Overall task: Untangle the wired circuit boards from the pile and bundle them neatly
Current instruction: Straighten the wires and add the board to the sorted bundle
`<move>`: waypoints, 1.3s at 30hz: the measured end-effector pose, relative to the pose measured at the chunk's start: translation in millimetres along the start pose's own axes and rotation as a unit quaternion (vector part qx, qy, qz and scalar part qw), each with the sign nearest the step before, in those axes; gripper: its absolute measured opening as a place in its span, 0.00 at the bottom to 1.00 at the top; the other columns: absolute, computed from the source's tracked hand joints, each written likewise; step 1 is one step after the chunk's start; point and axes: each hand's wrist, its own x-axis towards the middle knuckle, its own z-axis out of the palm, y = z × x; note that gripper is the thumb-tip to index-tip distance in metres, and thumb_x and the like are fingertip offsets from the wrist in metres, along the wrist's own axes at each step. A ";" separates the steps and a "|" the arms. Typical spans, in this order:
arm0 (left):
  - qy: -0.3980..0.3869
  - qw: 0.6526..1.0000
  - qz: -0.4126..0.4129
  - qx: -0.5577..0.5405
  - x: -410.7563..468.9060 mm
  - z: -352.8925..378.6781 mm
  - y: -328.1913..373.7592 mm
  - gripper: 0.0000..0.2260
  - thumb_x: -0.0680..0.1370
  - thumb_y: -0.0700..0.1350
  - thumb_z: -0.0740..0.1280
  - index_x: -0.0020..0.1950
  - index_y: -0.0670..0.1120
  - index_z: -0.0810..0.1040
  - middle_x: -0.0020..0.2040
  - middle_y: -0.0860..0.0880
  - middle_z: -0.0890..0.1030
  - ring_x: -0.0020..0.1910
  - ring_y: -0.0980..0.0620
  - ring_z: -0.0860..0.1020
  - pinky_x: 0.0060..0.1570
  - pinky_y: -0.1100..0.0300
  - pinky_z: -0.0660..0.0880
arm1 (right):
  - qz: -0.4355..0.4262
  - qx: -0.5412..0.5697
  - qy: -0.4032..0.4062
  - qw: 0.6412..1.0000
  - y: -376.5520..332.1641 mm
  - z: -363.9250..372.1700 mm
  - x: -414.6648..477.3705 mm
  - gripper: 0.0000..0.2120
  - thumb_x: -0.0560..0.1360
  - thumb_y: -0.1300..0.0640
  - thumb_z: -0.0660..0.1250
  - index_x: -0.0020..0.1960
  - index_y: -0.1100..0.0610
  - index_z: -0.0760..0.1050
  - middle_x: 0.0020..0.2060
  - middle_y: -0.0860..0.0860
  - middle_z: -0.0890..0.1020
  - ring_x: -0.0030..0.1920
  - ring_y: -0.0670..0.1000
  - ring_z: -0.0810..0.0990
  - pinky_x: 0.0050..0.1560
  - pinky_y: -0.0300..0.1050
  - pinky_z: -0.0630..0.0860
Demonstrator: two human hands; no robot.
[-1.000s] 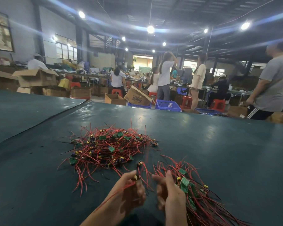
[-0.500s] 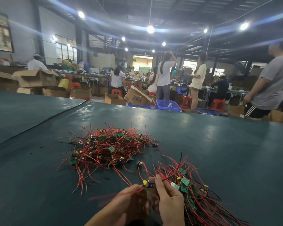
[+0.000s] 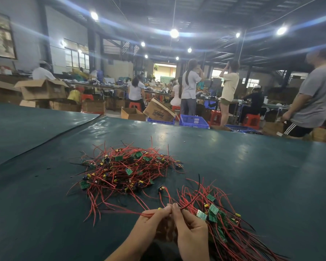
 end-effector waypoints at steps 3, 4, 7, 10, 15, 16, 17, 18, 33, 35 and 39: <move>0.016 1.000 0.023 -0.009 2.5 -3.8 -3.2 0.13 0.70 0.49 0.67 0.29 0.43 0.78 0.25 0.47 0.78 0.25 0.52 0.76 0.31 0.61 0.73 | 0.014 0.014 0.044 0.999 -0.4 -2.7 3.7 0.12 0.76 0.57 0.68 0.36 0.53 0.86 0.27 0.50 0.82 0.27 0.46 0.80 0.34 0.37 0.76; 0.014 0.999 0.030 -0.012 2.8 -3.5 -1.7 0.14 0.71 0.47 0.66 0.29 0.40 0.76 0.24 0.45 0.76 0.24 0.50 0.75 0.29 0.61 0.73 | 0.024 0.033 0.072 0.997 -1.3 -5.8 5.9 0.12 0.76 0.57 0.68 0.36 0.53 0.86 0.23 0.47 0.77 0.21 0.44 0.72 0.27 0.34 0.70; 0.004 0.999 0.045 -0.017 4.0 -4.1 4.9 0.17 0.74 0.42 0.62 0.24 0.42 0.72 0.21 0.42 0.70 0.21 0.49 0.70 0.26 0.62 0.71 | 0.063 0.096 0.139 0.984 -4.9 -19.1 15.1 0.11 0.75 0.57 0.69 0.37 0.56 0.86 0.20 0.48 0.67 0.18 0.43 0.59 0.18 0.34 0.59; -0.004 0.998 0.058 -0.017 3.8 -5.4 7.1 0.22 0.78 0.39 0.57 0.23 0.44 0.69 0.20 0.44 0.68 0.21 0.49 0.68 0.26 0.61 0.69 | 0.067 0.155 0.170 0.971 -8.5 -28.6 20.9 0.10 0.74 0.58 0.69 0.38 0.61 0.85 0.22 0.48 0.72 0.18 0.42 0.61 0.17 0.34 0.60; 0.044 0.989 0.071 -0.121 0.7 -7.6 15.3 0.13 0.69 0.46 0.62 0.27 0.44 0.64 0.22 0.46 0.62 0.22 0.49 0.63 0.28 0.56 0.66 | 0.071 0.255 0.219 0.939 -15.3 -43.3 27.4 0.10 0.77 0.56 0.66 0.43 0.61 0.82 0.28 0.48 0.75 0.18 0.41 0.61 0.16 0.33 0.59; 0.060 0.983 0.073 -0.155 2.3 -13.7 18.3 0.13 0.69 0.46 0.61 0.28 0.44 0.62 0.23 0.47 0.61 0.23 0.49 0.62 0.31 0.54 0.64 | 0.070 0.265 0.237 0.932 -16.4 -49.3 29.7 0.10 0.78 0.54 0.65 0.45 0.60 0.81 0.29 0.48 0.73 0.17 0.41 0.61 0.16 0.32 0.59; 0.071 0.980 0.077 -0.171 3.8 -20.7 21.1 0.14 0.70 0.47 0.61 0.28 0.45 0.62 0.24 0.47 0.61 0.25 0.49 0.61 0.33 0.54 0.62 | 0.059 0.258 0.251 0.931 -17.0 -54.6 31.1 0.11 0.78 0.53 0.65 0.45 0.59 0.81 0.30 0.48 0.72 0.18 0.41 0.61 0.16 0.32 0.59; 0.078 0.979 0.077 -0.170 4.7 -26.5 23.2 0.14 0.71 0.49 0.61 0.29 0.44 0.62 0.24 0.47 0.61 0.25 0.49 0.62 0.34 0.53 0.61 | 0.041 0.240 0.256 0.936 -16.9 -57.6 31.7 0.11 0.78 0.53 0.65 0.45 0.59 0.81 0.30 0.48 0.72 0.18 0.41 0.61 0.17 0.32 0.58; -0.053 0.998 0.034 0.021 1.1 -1.0 0.6 0.14 0.72 0.47 0.70 0.33 0.37 0.77 0.27 0.42 0.74 0.26 0.49 0.74 0.29 0.61 0.72 | -0.039 -0.006 0.049 0.998 3.1 3.4 0.9 0.15 0.76 0.58 0.68 0.33 0.49 0.86 0.30 0.53 0.85 0.32 0.48 0.83 0.33 0.36 0.78; -0.049 0.997 0.056 0.035 0.9 -2.8 2.7 0.15 0.71 0.48 0.67 0.26 0.44 0.74 0.24 0.44 0.73 0.24 0.49 0.72 0.29 0.61 0.71 | -0.015 0.022 0.078 0.997 0.0 -2.5 5.1 0.15 0.77 0.57 0.67 0.33 0.50 0.86 0.25 0.51 0.81 0.24 0.47 0.76 0.27 0.38 0.72; -0.023 0.997 0.071 0.020 2.7 -10.3 7.2 0.15 0.70 0.49 0.63 0.24 0.47 0.71 0.22 0.44 0.70 0.23 0.48 0.70 0.29 0.60 0.70 | 0.041 0.097 0.141 0.984 -6.0 -22.2 16.9 0.15 0.77 0.56 0.67 0.34 0.55 0.85 0.21 0.47 0.73 0.18 0.42 0.65 0.18 0.34 0.62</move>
